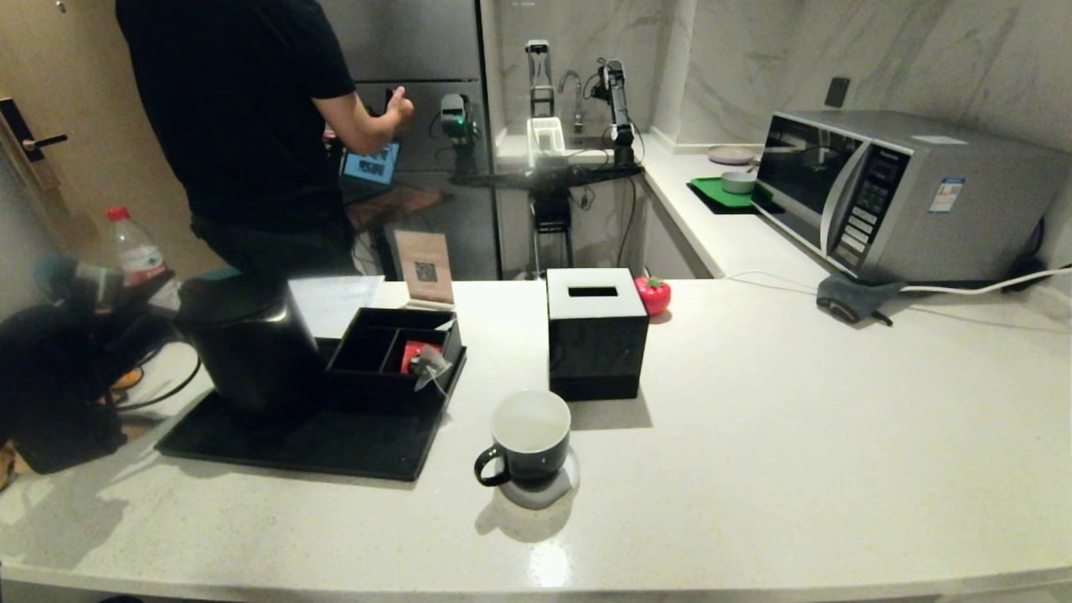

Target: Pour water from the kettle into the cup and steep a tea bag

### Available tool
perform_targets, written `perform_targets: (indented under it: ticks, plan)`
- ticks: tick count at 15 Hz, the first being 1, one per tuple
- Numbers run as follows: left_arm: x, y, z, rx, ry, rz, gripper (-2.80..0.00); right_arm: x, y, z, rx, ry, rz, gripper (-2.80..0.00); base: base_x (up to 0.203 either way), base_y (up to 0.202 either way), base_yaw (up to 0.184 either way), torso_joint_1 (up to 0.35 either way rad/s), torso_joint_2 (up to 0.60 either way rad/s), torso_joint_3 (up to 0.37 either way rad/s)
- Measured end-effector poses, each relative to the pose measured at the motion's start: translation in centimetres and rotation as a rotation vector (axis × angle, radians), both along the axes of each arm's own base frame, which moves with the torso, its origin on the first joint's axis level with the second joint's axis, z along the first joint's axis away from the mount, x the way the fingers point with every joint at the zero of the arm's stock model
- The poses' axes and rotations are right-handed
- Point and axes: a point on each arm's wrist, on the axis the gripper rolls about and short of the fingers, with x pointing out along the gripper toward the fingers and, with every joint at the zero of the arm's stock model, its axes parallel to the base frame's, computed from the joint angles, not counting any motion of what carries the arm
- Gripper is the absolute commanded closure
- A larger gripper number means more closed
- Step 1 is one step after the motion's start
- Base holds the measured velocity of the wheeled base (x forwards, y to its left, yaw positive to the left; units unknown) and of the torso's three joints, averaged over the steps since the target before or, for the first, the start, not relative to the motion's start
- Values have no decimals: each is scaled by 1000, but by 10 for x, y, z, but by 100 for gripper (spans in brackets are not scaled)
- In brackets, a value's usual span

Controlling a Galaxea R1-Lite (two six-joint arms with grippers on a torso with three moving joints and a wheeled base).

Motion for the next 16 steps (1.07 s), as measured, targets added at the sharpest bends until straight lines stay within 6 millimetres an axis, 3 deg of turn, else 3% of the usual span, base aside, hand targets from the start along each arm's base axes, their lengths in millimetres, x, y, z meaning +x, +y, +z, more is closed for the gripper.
perform_targets:
  ticks: [12,13,16]
  plan:
    - [1,-1,1,-14,8,-42,-280,0,0,0,0,0,0,0,0,0,0,0,0,0]
    - [1,-1,1,-14,8,-42,0,0,0,0,0,0,0,0,0,0,0,0,0,0]
    - [1,-1,1,-14,9,-44,0,0,0,0,0,0,0,0,0,0,0,0,0,0]
